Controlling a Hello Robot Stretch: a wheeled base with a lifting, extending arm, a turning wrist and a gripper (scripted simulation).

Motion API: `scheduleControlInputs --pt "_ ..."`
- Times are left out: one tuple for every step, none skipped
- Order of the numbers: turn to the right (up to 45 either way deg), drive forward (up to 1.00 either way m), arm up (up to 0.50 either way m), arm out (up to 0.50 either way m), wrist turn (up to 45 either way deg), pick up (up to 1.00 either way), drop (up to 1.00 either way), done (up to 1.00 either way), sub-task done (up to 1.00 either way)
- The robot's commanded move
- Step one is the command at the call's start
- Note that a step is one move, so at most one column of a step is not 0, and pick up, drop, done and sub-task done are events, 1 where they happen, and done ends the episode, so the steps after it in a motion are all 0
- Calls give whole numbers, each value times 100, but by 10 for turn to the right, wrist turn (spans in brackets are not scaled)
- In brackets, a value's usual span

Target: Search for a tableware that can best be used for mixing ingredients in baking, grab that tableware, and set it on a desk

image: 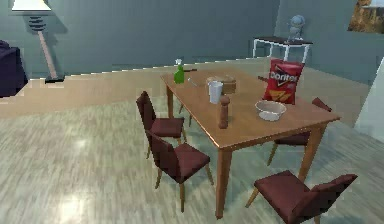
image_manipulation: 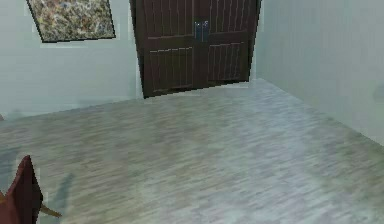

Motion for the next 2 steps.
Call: scheduleControlInputs --pt "60 0 0 0 0 0 0 0 0" --pt "0 40 0 0 0 0 0 0 0"
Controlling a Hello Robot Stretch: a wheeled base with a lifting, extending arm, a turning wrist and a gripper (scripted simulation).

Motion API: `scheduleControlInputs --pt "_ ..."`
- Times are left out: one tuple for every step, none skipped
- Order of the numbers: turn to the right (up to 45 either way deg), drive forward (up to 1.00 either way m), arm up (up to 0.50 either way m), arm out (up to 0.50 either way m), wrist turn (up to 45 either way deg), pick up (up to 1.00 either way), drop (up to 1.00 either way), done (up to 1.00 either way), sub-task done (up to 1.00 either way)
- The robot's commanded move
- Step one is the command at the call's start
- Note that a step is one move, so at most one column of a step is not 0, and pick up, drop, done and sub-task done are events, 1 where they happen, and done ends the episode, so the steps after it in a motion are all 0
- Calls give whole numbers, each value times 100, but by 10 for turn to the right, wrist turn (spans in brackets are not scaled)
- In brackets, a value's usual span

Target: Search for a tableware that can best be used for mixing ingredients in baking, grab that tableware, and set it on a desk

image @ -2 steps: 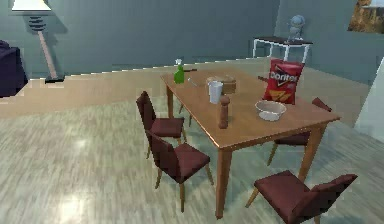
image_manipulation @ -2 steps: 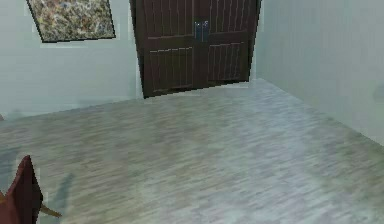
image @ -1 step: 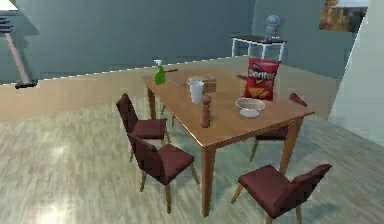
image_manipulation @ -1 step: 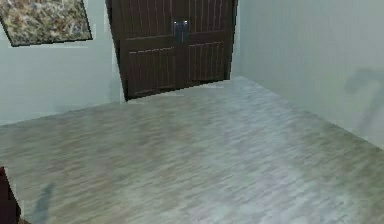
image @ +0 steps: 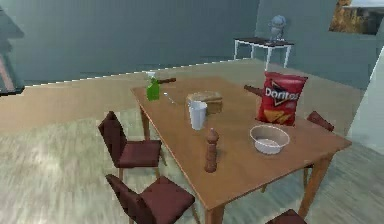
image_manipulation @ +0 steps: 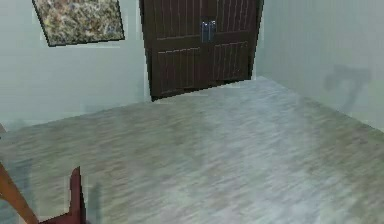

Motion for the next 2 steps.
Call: scheduleControlInputs --pt "-450 0 0 0 0 0 0 0 0" --pt "-210 0 0 0 0 0 0 0 0"
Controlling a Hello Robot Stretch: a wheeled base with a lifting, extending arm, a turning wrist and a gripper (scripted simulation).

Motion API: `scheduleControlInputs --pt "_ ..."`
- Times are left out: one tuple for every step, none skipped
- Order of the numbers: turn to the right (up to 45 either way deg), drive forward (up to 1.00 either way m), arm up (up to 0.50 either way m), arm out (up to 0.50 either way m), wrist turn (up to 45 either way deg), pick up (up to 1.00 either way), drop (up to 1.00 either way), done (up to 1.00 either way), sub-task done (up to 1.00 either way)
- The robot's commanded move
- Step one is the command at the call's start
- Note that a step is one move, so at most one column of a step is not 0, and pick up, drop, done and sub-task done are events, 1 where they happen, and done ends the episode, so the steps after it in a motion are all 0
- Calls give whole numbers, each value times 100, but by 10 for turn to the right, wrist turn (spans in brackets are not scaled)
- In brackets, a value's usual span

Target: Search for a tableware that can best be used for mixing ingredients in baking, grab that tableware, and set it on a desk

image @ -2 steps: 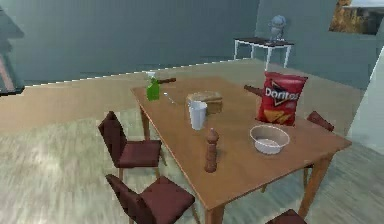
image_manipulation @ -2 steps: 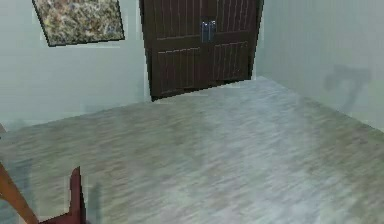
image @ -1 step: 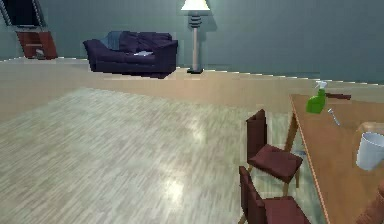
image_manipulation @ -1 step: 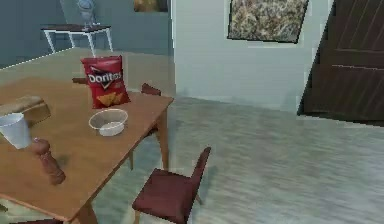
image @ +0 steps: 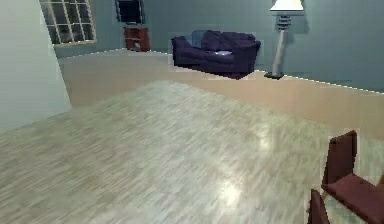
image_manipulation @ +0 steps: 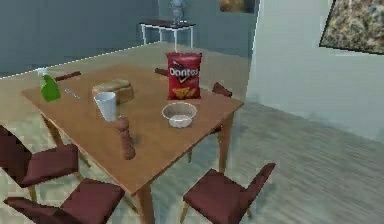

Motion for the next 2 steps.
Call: scheduleControlInputs --pt "450 0 0 0 0 0 0 0 0" --pt "450 0 0 0 0 0 0 0 0"
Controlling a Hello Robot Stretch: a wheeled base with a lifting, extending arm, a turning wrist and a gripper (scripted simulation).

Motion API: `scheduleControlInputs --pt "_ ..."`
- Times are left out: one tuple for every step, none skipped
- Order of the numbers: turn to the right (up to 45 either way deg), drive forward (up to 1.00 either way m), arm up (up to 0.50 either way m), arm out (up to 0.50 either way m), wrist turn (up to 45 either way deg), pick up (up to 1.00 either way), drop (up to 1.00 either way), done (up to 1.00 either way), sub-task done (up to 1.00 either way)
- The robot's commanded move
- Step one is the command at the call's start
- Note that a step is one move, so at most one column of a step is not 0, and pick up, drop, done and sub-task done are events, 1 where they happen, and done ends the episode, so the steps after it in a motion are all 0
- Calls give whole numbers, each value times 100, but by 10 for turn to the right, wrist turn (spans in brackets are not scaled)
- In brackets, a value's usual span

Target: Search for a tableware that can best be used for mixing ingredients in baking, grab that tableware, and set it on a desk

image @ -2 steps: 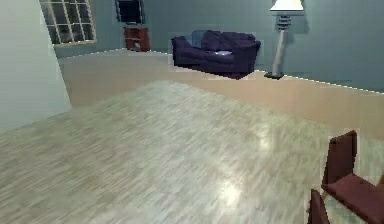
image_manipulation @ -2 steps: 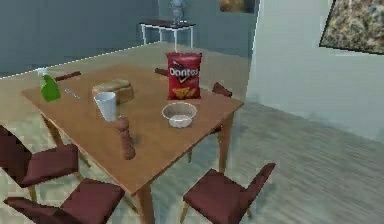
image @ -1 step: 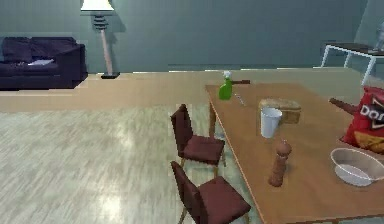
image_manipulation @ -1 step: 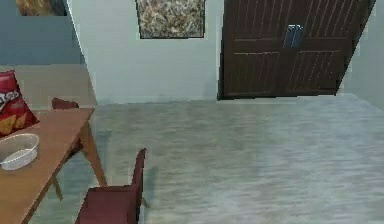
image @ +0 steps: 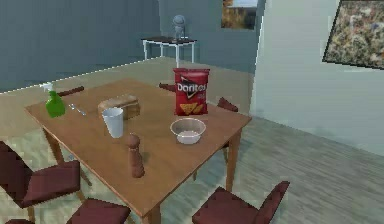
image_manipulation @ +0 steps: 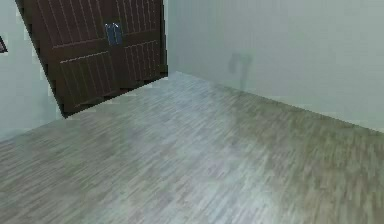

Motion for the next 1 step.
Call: scheduleControlInputs --pt "150 0 0 0 0 0 0 0 0"
